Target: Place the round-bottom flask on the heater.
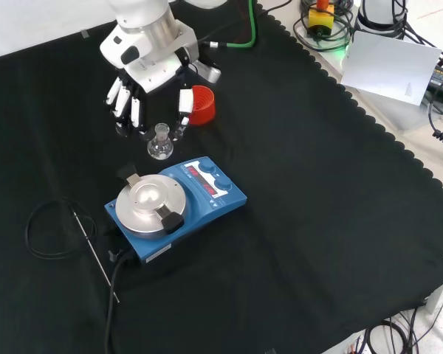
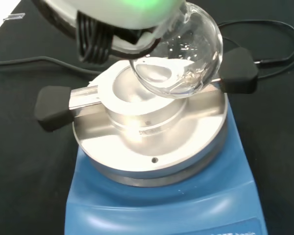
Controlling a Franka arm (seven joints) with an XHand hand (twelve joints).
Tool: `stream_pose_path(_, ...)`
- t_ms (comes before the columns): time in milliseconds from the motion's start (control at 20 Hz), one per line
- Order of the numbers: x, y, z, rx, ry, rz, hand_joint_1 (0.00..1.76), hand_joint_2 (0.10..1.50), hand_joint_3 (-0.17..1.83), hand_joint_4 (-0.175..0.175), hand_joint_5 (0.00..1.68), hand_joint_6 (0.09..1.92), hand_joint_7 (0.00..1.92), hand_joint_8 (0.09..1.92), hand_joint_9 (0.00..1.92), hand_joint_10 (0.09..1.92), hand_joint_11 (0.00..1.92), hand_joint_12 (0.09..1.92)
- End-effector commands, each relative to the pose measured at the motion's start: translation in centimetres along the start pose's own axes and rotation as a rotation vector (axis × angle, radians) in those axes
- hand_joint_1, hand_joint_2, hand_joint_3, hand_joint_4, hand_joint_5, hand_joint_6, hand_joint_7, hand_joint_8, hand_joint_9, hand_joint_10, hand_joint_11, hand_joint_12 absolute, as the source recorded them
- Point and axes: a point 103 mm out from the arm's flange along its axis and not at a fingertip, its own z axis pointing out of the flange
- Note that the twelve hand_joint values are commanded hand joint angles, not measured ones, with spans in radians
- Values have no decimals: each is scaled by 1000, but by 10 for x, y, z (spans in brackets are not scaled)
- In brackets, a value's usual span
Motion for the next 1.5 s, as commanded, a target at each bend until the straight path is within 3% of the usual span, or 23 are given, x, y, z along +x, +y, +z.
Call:
stream_pose_path(50,11,11,8,-4,9,7,1108,651,747,175,1184,869,591,692,791,562,520,1291)
stream_pose_path(800,34,39,24,6,14,14,1110,648,752,170,1186,869,591,695,790,562,520,1292)
stream_pose_path(1500,33,57,35,40,14,14,1112,646,755,165,1187,869,592,698,789,563,520,1292)
